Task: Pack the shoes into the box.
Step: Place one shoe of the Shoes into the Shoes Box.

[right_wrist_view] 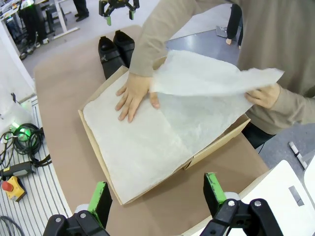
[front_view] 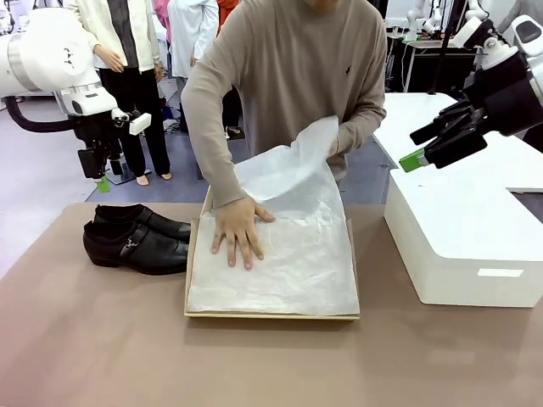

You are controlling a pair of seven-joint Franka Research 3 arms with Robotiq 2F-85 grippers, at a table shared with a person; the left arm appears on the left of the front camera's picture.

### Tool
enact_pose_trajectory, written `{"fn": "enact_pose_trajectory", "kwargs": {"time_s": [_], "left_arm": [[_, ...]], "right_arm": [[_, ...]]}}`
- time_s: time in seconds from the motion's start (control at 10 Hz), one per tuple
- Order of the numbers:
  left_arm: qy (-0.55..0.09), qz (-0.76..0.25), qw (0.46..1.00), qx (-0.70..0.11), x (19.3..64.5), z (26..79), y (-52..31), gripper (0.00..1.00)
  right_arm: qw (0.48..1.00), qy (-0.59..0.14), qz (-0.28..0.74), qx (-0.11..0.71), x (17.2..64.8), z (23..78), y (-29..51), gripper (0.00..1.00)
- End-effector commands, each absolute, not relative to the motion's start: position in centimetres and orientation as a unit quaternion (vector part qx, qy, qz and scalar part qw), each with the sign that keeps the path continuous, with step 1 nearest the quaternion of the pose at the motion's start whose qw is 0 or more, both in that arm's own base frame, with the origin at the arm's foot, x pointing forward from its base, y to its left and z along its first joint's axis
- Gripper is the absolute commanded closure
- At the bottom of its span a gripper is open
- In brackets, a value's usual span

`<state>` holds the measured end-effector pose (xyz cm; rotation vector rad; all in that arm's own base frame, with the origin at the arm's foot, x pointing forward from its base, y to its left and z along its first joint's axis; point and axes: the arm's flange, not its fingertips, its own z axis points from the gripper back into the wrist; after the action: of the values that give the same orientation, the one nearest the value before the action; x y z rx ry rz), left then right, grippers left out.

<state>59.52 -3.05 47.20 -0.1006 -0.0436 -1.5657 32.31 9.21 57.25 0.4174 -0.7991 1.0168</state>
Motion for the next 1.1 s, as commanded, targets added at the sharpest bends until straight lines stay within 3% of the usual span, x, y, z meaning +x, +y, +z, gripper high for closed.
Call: {"fn": "enact_pose_trajectory", "kwargs": {"time_s": [0.0, 1.0], "left_arm": [[-0.015, -0.703, 0.710, -0.042, 60.4, 46.9, -3.0, 0.00], [-0.014, -0.660, 0.751, -0.011, 65.3, 41.7, -2.8, 0.00]], "right_arm": [[0.772, -0.374, 0.474, 0.201, 32.5, 57.3, 9.2, 0.00], [0.772, -0.374, 0.474, 0.201, 32.5, 57.3, 9.2, 0.00]]}}
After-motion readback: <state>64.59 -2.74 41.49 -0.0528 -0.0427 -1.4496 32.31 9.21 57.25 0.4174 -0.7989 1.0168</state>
